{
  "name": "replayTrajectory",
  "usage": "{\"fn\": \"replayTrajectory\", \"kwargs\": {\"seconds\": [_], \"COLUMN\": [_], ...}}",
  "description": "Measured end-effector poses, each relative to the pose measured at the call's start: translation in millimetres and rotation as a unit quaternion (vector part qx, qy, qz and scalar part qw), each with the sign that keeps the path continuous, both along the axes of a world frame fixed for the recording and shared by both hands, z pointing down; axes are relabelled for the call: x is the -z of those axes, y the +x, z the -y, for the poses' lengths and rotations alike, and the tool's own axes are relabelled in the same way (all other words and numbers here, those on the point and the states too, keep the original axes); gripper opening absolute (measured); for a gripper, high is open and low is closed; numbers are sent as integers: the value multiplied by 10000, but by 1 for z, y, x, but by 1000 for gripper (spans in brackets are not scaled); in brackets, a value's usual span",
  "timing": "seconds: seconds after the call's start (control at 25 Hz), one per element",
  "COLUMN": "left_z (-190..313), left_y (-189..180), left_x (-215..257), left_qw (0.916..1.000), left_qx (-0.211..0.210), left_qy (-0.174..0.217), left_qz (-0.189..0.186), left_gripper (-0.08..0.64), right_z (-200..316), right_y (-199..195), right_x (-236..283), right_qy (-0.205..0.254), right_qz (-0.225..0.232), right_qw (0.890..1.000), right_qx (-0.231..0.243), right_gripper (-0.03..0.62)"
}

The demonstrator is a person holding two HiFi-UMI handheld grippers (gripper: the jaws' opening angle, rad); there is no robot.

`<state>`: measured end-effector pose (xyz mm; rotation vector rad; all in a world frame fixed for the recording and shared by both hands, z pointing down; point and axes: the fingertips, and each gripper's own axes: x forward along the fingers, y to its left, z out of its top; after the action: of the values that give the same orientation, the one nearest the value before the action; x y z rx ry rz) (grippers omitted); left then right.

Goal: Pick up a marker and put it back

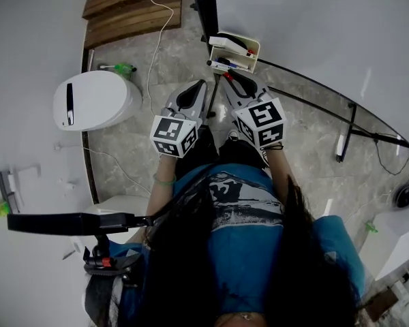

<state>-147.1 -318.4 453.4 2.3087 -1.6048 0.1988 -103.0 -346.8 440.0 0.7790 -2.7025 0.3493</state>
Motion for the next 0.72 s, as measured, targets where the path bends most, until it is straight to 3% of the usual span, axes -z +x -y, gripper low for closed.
{"fn": "replayTrajectory", "kwargs": {"seconds": [0.12, 0.32, 0.72], "left_z": [8, 24, 48], "left_y": [-3, -42, -70], "left_x": [5, 2, -3], "left_qw": [9998, 9989, 9960], "left_qx": [-173, -460, -870], "left_qy": [42, 10, -27], "left_qz": [19, -70, -213], "left_gripper": [3, 3, 3], "right_z": [2, 11, 30], "right_y": [-4, -43, -73], "right_x": [1, -13, -41], "right_qy": [92, 101, 359], "right_qz": [-181, -718, -1954], "right_qw": [9997, 9971, 9788], "right_qx": [-101, -235, -497], "right_gripper": [60, 137, 143]}}
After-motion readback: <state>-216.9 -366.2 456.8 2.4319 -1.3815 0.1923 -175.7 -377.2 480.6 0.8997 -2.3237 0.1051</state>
